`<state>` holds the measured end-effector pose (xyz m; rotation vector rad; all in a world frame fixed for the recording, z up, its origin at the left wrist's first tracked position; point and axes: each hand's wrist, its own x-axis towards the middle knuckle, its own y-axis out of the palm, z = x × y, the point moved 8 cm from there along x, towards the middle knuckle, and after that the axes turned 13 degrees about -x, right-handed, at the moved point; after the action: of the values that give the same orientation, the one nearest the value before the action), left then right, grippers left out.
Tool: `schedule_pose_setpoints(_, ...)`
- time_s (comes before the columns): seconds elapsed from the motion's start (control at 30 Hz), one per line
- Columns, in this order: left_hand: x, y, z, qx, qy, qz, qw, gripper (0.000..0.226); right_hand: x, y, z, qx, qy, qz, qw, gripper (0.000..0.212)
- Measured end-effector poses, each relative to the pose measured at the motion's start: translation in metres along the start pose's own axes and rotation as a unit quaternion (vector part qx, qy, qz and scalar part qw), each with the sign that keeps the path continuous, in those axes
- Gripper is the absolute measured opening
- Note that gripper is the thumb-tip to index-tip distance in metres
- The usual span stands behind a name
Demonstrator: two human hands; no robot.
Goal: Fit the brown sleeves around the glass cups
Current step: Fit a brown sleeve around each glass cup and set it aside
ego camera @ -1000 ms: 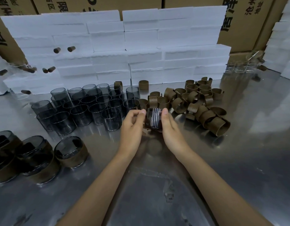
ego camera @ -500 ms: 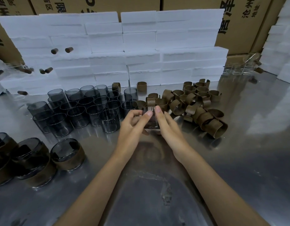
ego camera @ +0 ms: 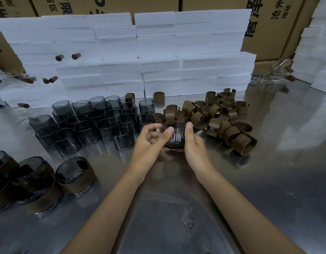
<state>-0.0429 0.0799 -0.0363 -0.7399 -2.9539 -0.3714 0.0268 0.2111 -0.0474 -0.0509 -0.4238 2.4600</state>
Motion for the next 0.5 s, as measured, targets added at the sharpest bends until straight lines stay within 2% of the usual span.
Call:
schedule_pose_setpoints(0.13,0.004,-0.007,0.003,-0.083,-0.028,-0.004,0.996,0.05,0.004,-0.004,0.0,0.007,-0.025,-0.027,0.999,0.039)
schedule_pose_setpoints(0.23,0.009,-0.01,0.007,-0.118,-0.052,0.005,0.992,0.032,0.004,-0.003,0.004,0.047,-0.026,-0.008,0.999,0.032)
schedule_pose_setpoints(0.37,0.01,-0.006,0.008,-0.094,-0.057,0.035,0.993,0.04,0.003,0.006,0.005,0.032,-0.005,0.049,0.998,0.063)
schedule_pose_setpoints(0.4,0.009,-0.003,0.008,-0.076,-0.06,0.042,0.994,0.043,0.001,0.009,0.006,0.026,-0.007,0.07,0.997,0.06)
schedule_pose_setpoints(0.47,0.005,0.003,0.007,-0.022,-0.065,0.056,0.996,0.045,-0.003,0.014,0.01,-0.002,-0.026,0.105,0.994,0.029)
schedule_pose_setpoints(0.5,0.003,0.004,0.006,-0.002,-0.064,0.058,0.996,0.043,-0.007,0.016,0.016,-0.01,-0.037,0.121,0.992,0.021)
